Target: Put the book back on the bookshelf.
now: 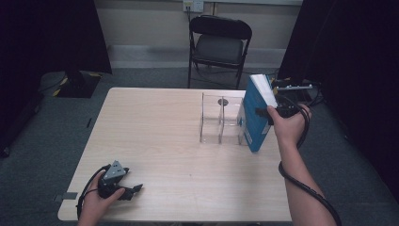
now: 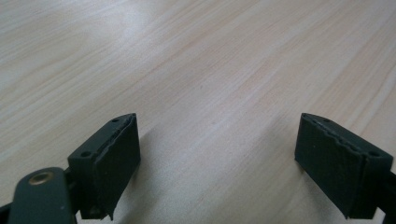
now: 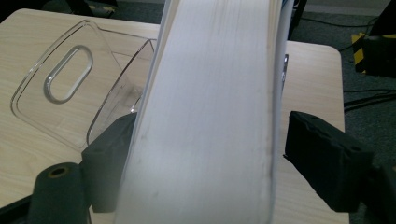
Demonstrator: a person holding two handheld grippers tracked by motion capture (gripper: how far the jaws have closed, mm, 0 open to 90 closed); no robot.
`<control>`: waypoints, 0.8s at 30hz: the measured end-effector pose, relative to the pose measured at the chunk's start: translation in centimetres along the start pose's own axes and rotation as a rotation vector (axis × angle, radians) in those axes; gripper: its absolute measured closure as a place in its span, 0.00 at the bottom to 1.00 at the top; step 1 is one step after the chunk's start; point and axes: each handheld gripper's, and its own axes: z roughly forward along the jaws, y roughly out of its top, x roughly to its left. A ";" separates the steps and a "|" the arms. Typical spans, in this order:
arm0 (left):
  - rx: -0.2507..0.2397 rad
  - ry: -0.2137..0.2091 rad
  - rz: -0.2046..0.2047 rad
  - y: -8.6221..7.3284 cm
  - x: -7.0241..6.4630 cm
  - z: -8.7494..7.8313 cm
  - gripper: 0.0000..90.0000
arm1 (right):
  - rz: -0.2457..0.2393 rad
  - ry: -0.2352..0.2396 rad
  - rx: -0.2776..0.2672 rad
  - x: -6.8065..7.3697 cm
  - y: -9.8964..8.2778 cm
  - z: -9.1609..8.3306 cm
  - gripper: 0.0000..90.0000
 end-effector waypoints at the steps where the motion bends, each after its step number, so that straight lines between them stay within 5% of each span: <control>1: 0.000 0.000 -0.001 0.0 0.0 0.0 0.15 | 0.004 0.005 0.005 0.0 -0.1 0.0 0.20; 24: -0.001 -0.003 -0.008 0.0 -0.1 0.0 0.15 | -0.009 0.043 0.032 0.4 -1.8 -1.0 0.17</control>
